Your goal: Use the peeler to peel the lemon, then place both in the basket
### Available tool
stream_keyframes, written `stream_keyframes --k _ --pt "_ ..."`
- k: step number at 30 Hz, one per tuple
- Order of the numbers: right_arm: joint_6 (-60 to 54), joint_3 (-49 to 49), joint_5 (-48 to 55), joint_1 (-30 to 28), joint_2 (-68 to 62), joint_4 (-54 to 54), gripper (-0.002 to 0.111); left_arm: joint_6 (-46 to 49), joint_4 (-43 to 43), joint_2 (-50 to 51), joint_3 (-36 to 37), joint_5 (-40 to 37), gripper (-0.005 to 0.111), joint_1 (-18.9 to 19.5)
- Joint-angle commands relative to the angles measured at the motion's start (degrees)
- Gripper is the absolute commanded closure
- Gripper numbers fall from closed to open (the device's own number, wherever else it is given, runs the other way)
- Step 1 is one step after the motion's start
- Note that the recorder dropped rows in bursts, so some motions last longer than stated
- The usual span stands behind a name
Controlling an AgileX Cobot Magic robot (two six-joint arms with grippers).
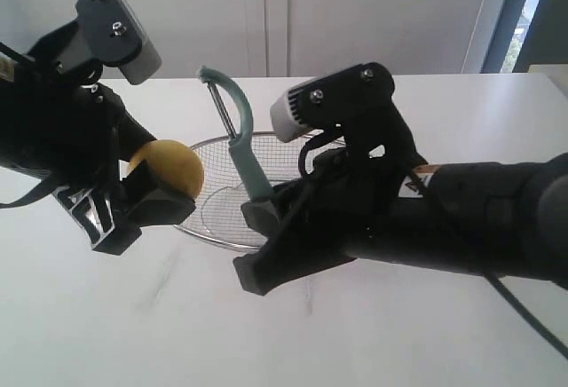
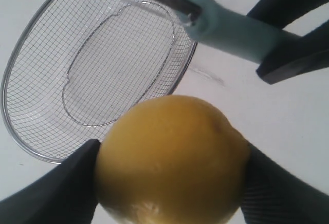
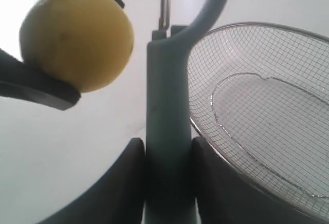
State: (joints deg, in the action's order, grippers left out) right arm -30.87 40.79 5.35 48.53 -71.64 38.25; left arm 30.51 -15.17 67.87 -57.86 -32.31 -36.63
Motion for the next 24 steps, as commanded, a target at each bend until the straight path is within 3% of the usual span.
stream_keyframes --k 1,24 --pt "0.1 -0.3 -2.3 0.0 -3.4 -0.7 0.108 -0.2 -0.6 -0.4 0.2 -0.2 0.107 0.2" --pt "0.1 -0.2 1.3 0.9 -5.8 0.0 0.108 -0.2 -0.6 -0.4 0.2 -0.2 0.107 0.2"
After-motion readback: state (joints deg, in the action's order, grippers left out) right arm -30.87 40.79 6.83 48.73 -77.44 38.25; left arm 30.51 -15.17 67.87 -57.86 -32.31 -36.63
